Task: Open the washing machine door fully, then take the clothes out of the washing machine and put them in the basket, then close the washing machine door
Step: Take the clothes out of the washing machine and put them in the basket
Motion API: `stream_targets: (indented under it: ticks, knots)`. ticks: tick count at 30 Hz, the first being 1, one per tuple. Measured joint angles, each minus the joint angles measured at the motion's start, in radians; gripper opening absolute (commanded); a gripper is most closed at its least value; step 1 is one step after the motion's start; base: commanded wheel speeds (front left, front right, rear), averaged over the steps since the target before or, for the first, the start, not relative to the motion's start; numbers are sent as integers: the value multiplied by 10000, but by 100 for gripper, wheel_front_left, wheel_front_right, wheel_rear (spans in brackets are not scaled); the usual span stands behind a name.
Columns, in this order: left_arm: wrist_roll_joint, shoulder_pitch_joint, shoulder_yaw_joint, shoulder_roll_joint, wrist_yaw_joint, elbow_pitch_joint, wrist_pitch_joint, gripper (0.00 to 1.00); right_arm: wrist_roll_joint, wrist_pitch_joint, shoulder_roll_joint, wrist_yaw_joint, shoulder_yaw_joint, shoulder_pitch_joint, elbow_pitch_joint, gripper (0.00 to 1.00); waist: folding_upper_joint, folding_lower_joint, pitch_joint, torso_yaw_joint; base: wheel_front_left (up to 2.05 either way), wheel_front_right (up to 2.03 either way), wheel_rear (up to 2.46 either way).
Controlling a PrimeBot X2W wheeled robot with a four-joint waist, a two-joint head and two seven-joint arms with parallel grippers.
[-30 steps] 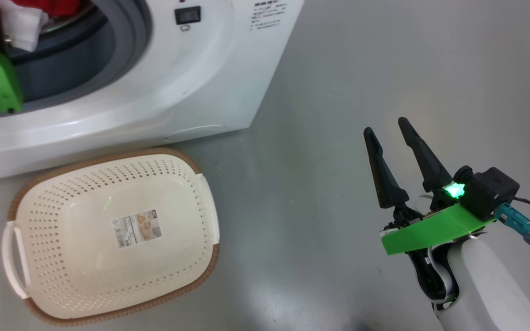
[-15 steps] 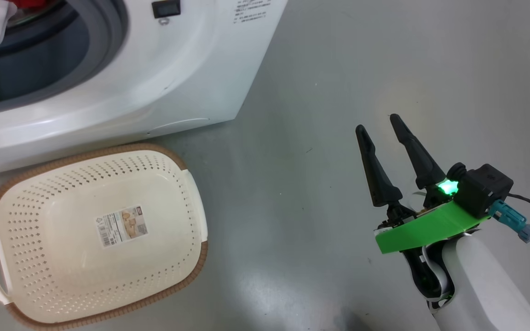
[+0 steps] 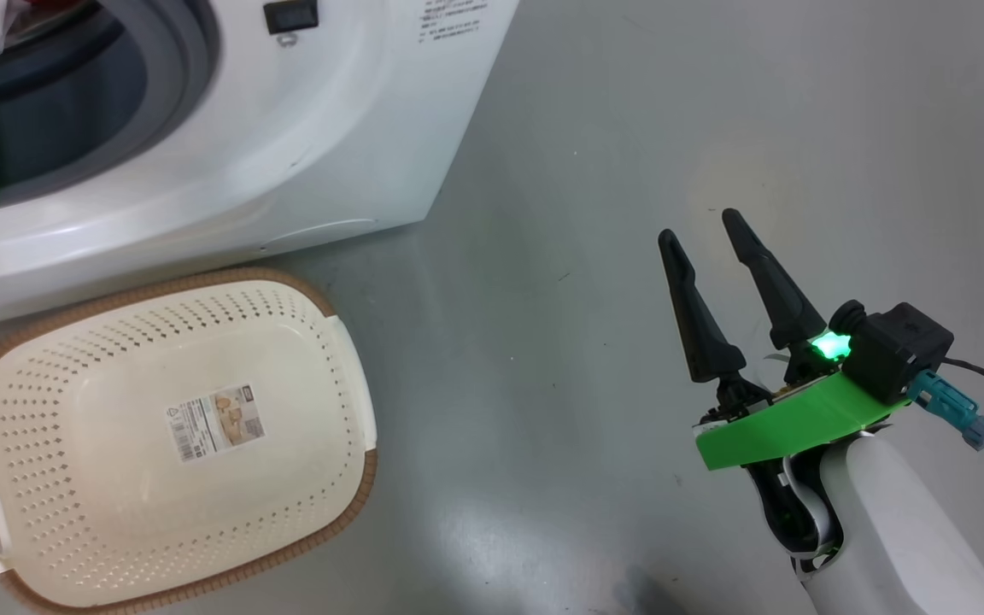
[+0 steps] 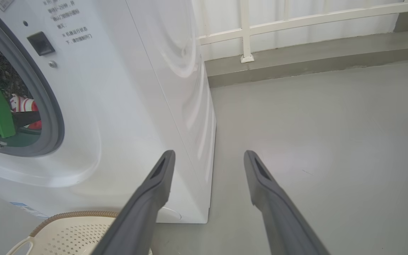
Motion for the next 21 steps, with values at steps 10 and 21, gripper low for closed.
stream_targets:
  ticks: [10,21]
  knots:
    - [-589,89,184,-240,-169,38,-771,0,-2,0,2,0,-77,1,21,100,0,0,-306,149,0,0,0]
    - [-1358,1223,589,-773,-341,-941,-1369,0,-127,0,0,0,-336,73,111,100,0,0,-1005,511,0,0,0]
